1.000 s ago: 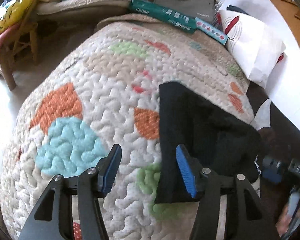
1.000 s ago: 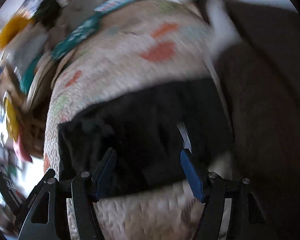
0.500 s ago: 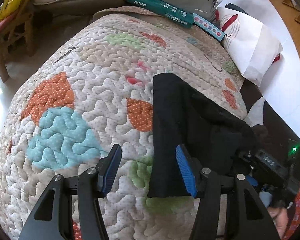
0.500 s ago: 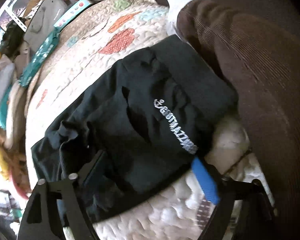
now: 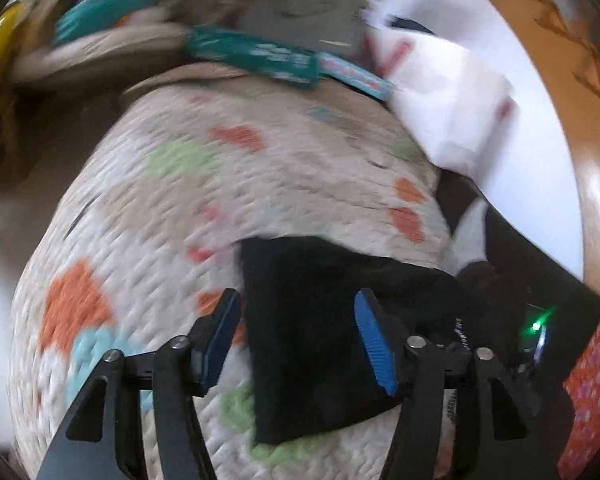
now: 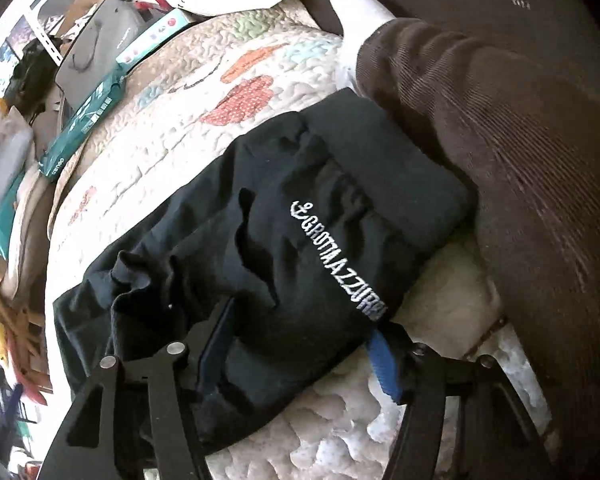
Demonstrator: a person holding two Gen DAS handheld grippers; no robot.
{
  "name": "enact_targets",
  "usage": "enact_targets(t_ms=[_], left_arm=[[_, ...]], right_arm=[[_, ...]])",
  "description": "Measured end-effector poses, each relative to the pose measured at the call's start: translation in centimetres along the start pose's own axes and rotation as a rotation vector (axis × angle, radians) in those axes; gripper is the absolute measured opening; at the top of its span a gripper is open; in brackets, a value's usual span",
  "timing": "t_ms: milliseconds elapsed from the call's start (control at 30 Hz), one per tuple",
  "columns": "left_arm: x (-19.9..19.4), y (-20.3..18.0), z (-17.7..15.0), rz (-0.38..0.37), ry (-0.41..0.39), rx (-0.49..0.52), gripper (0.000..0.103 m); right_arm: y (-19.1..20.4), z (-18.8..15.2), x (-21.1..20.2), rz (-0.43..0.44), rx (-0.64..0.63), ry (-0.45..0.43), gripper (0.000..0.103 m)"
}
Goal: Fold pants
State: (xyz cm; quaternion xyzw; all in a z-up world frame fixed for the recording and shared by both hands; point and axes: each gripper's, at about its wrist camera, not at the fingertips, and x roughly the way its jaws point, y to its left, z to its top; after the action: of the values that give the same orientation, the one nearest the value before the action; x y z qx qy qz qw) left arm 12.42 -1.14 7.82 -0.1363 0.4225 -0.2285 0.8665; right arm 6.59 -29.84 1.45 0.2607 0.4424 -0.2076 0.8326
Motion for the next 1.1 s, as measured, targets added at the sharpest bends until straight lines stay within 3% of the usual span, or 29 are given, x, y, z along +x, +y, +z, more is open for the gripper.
enact_targets(t_ms=[167,333,467,500,600,700,733,800,833,867,1000,1100], left_arm=[[7.5,-9.5,4.3,-0.113,0.165,0.290,0.062],[17.0,-18.9,5.3,-0.160,0.336,0.533,0.062],[23.2,-22.9,3.6,-0.188,0.499,0.595,0.062],[25.0,-23.7,2.9,-0.206,0.557,0.613,0.062],[26.9,-24.7,2.1,-0.182,0.582,0.685,0.062],[28.8,-25.2,1.3,-0.180,0.661,0.726,0.062],[28.9,-25.8,1.1,-0.174,0.664,0.766,0.062],[28.7,-26.4,0.9,-0.166,0.659,0.812,0.041],[28.3,-26.7,0.9,-0.162,0.649,0.838,0.034],[27.8,-26.9,0.8,-0.158,0.633,0.865,0.028],[24.8,-26.0,1.5,-0.179,0.549,0.863,0.019],[21.6,-24.3,3.2,-0.216,0.478,0.801,0.018]], right_arm=[[-1.2,0.6,0.3,0.089,0.121,-0.004,0.079],[-1.6,0.7,0.3,0.135,0.142,0.001,0.079],[-1.9,0.9,0.4,0.162,0.169,0.012,0.077],[-2.2,0.9,0.4,0.151,0.186,0.017,0.069],[-3.2,1.0,0.6,0.175,0.224,0.028,0.065],[-2.8,1.1,0.6,0.171,0.203,0.033,0.065],[-2.6,1.1,0.6,0.165,0.192,0.035,0.065],[-2.5,1.2,0.7,0.164,0.183,0.042,0.062],[-2.6,1.3,0.7,0.166,0.181,0.050,0.056],[-2.8,1.4,0.7,0.173,0.183,0.058,0.044],[-3.8,2.1,0.7,0.272,0.238,0.100,0.031],[-2.3,2.2,-0.9,0.293,0.159,0.053,0.027]])
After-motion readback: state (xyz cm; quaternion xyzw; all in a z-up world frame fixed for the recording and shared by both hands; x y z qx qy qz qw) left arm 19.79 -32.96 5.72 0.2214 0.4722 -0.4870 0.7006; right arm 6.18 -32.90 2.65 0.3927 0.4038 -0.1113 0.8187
